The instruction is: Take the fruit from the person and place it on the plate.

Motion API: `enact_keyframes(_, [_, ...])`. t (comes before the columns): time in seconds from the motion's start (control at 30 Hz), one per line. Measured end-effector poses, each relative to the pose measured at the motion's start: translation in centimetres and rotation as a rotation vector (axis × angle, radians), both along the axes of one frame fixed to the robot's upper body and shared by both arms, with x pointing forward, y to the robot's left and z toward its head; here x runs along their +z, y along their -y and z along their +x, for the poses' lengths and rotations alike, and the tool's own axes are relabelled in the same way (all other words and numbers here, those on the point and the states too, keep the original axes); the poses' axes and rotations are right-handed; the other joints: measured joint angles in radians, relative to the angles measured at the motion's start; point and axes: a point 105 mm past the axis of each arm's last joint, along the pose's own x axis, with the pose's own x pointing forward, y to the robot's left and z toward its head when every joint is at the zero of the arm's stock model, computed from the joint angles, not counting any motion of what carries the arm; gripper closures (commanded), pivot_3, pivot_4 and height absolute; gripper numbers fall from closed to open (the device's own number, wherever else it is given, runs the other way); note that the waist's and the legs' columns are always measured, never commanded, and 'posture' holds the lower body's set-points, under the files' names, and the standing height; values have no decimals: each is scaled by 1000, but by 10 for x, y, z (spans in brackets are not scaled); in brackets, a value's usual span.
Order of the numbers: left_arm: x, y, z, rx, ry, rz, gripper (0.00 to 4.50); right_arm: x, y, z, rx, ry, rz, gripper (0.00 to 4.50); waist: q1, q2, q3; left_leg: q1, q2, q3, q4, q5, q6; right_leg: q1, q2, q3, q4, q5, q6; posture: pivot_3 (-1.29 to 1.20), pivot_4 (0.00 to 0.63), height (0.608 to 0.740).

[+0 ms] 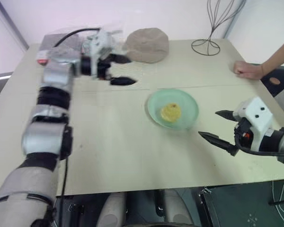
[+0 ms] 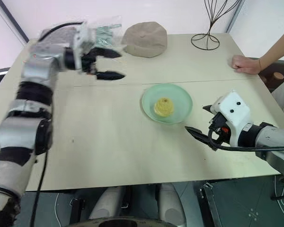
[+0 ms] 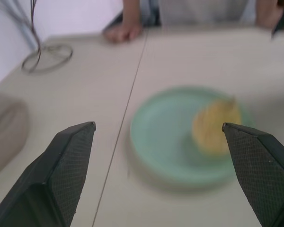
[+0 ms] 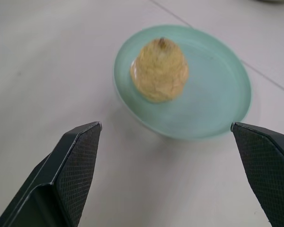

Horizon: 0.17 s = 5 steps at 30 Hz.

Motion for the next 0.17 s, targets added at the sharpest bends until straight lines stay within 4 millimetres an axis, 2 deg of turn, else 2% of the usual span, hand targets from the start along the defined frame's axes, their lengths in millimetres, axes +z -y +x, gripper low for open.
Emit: enact_keyframes(0.17, [8, -19, -16, 0, 12, -20, 15, 3, 1, 1, 11, 10, -3, 0, 13, 0, 0, -2, -1, -2, 8, -2, 2, 3, -2, -2, -1, 0, 0, 0, 150, 740])
